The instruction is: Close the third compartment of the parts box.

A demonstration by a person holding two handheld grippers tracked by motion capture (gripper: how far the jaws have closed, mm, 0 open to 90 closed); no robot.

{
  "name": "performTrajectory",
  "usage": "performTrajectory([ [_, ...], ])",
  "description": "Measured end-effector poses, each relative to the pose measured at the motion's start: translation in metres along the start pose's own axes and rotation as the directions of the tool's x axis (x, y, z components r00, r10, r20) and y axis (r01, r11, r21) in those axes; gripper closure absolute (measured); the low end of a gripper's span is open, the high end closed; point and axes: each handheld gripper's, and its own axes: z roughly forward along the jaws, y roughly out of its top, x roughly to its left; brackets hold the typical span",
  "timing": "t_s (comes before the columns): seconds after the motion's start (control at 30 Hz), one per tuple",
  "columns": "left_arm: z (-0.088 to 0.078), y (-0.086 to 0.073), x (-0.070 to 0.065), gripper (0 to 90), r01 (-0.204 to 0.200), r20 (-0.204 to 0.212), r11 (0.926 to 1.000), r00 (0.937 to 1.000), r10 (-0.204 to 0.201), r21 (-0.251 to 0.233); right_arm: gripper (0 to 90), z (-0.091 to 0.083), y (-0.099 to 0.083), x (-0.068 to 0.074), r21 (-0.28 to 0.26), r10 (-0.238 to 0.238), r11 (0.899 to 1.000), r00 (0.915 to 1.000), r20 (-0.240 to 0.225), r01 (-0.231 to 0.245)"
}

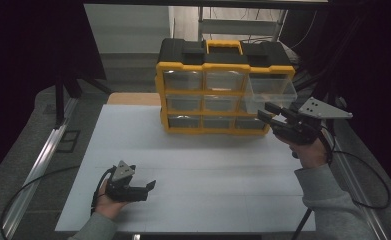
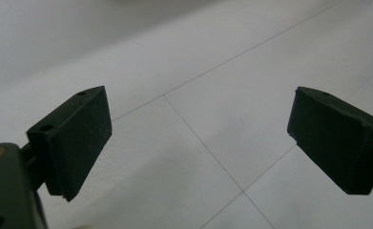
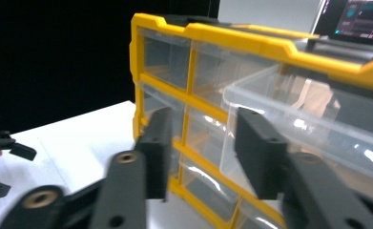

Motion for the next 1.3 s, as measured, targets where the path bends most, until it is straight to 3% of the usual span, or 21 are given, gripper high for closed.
performTrajectory([
  [0.03, 0.0, 0.0, 0.0, 8.3, -0.001, -0.001, 1.0, 1.0, 0.001, -0.001, 65.0, 0.0, 0.0, 0.0, 0.0, 0.0, 1.0, 1.0, 0.0, 0.0],
  [0.13, -0.001, 0.0, 0.0, 8.3, 0.0, -0.001, 1.0, 1.0, 0.0, -0.001, 87.3, 0.002, -0.006, -0.002, 0.021, -0.007, 1.0, 1.0, 0.002, 0.007],
  [0.17, -0.001, -0.001, 0.0, 8.3, 0.002, -0.004, 1.0, 1.0, -0.002, -0.002, 89.1, 0.002, -0.007, -0.003, 0.021, -0.004, 1.0, 1.0, 0.003, 0.004],
  [0.63, -0.002, -0.001, 0.001, 8.4, 0.005, -0.007, 1.0, 1.0, -0.005, -0.006, 89.1, 0.006, -0.021, -0.011, 0.028, -0.021, 0.999, 0.9994, 0.029, 0.02],
  [1.07, -0.001, -0.001, 0.0, 8.4, 0.003, -0.003, 1.0, 1.0, -0.003, -0.002, 89.1, 0.014, -0.027, -0.021, 0.03, 0.01, 0.999, 0.9981, 0.06, -0.012],
  [1.3, -0.001, -0.001, 0.0, 8.4, 0.001, -0.003, 1.0, 1.0, -0.001, 0.0, 89.1, 0.017, -0.029, -0.025, 0.033, 0.03, 0.999, 0.9945, 0.1, -0.034],
])
